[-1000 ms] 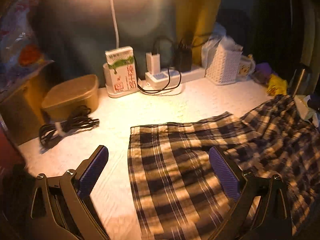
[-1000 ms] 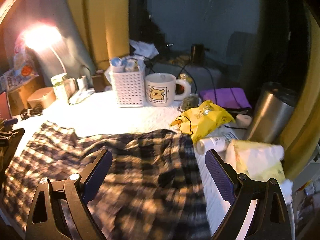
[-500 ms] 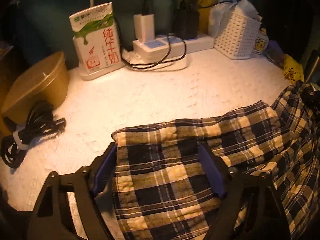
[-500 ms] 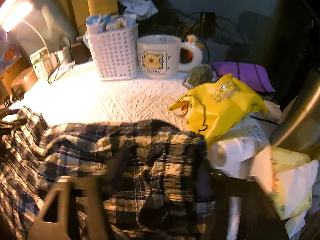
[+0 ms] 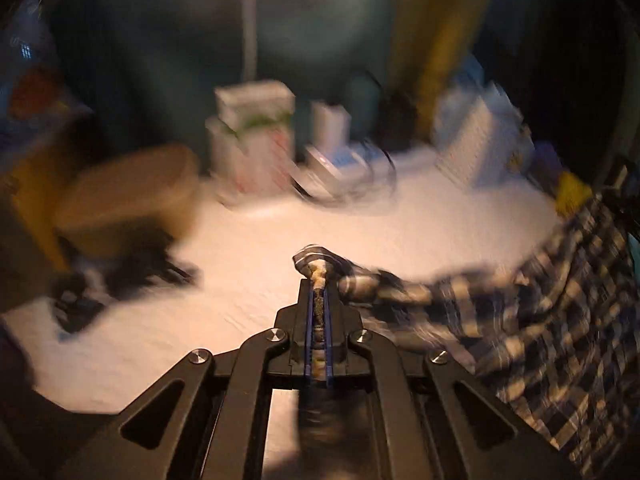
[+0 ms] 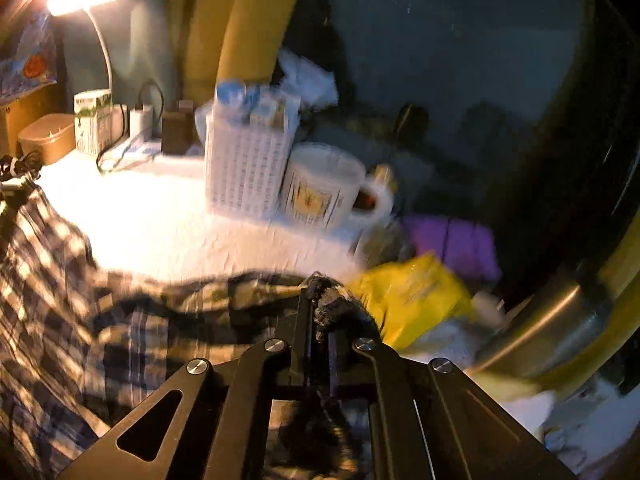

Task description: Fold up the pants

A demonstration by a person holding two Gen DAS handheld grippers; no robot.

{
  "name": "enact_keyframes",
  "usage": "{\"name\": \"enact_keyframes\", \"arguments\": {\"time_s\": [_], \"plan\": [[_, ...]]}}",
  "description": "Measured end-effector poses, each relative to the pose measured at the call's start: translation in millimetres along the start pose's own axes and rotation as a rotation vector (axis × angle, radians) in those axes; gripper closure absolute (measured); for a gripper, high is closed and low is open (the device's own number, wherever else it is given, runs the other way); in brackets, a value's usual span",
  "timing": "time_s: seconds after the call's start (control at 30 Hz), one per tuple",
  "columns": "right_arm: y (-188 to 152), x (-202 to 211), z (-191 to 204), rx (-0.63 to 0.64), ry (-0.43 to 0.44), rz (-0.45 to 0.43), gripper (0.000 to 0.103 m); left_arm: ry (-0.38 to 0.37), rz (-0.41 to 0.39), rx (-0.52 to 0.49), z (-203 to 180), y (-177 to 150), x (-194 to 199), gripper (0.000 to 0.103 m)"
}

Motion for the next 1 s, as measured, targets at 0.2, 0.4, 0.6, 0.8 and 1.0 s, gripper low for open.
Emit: {"name": "enact_keyframes", "arguments": {"time_s": [0.2, 0.4, 0.6, 0.8, 1.0], "plan": [[46.0, 3.4, 8.1, 0.01, -0.018, -0.093, 0.098, 0.045, -0.065, -0.008, 30.0, 34.9, 10.9, 0.1], [71.8, -6.4, 15.0, -0.007, -0.009, -0.126, 0.098, 0.089, -0.088, 0.003, 51.3, 54.9, -5.5, 0.1], [75.9, -47.6, 5.7, -0.088, 0.003, -0.098, 0.098, 0.169, -0.104, -0.018, 78.5, 79.7, -33.9, 0.1], [50.6, -100.4, 12.4, -0.142, 0.033, 0.007, 0.098, 0.179, 0.007, -0.019, 81.9, 61.6, -71.8, 0.094], [38.8, -108.0, 14.7, -0.157, 0.071, 0.041, 0.064, 0.18, -0.015, 0.036, 90.3, 63.5, -54.8, 0.021]]}}
Point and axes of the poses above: each gripper's, at about its wrist camera, not at the fingertips, and x roughly against the way its jaws point, z to its left, y to its top, the point moved 9 cm from there along -x, roughly the way its jaws point, and after that the axes turned 10 degrees about -z, right-handed, at the moved point
